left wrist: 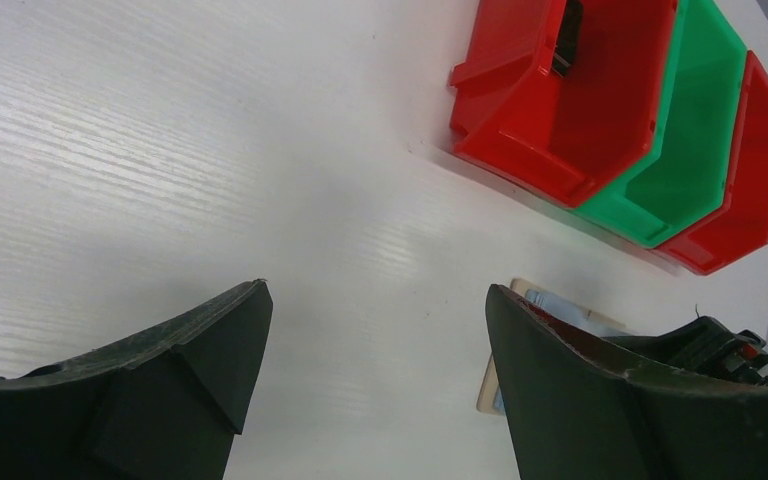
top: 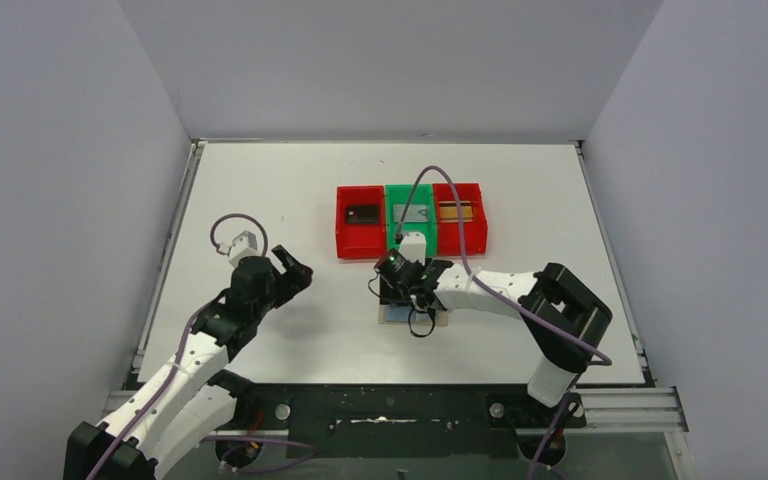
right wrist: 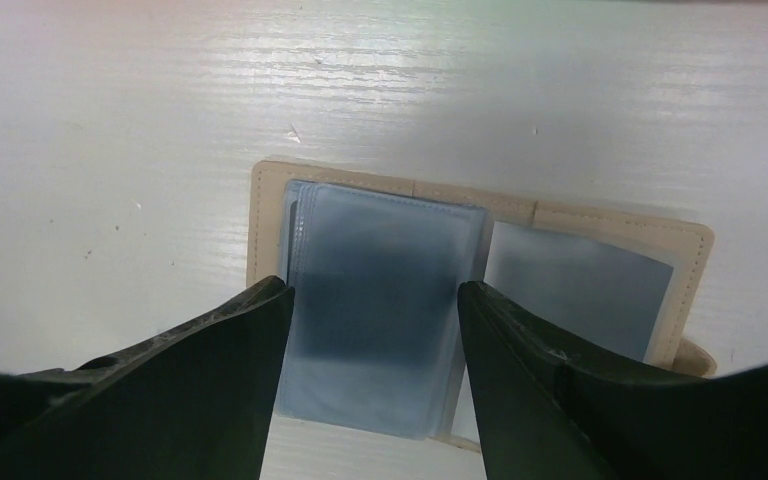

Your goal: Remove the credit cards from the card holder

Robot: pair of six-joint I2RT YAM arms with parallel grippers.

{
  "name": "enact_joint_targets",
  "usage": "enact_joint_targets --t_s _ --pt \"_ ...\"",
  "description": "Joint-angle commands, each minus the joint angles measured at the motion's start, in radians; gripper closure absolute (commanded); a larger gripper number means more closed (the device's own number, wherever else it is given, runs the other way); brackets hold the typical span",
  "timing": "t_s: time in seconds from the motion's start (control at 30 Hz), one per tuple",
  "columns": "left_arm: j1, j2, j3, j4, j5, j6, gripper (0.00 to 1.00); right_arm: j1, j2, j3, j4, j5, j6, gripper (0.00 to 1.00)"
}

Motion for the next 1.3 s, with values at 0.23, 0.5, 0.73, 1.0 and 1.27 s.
enact_joint_targets --t_s 0.23,0.5,0.73,1.0,1.27 --pt "0.007 -0.002 0.029 0.054 0.024 0.014 0.21 -0.016 -0.017 0.011 0.036 -0.006 0.011 0.50" --pt "0.007 0.023 0.028 0.070 0.039 0.017 0.21 -0.052 -0.040 -0.030 0.083 -0.047 0.012 0.63" --pt "0.007 0.044 0.032 0.079 0.048 0.017 0.21 -0.051 -0.042 -0.030 0.080 -0.051 -0.006 0.38" --pt "0.007 0.052 0.030 0.088 0.052 0.018 0.21 -0.028 -0.021 0.000 0.048 -0.025 -0.028 0.32" --pt "0.007 0.046 0.024 0.089 0.055 0.016 0.21 -0.021 -0.008 0.012 0.049 -0.034 -0.042 0.29"
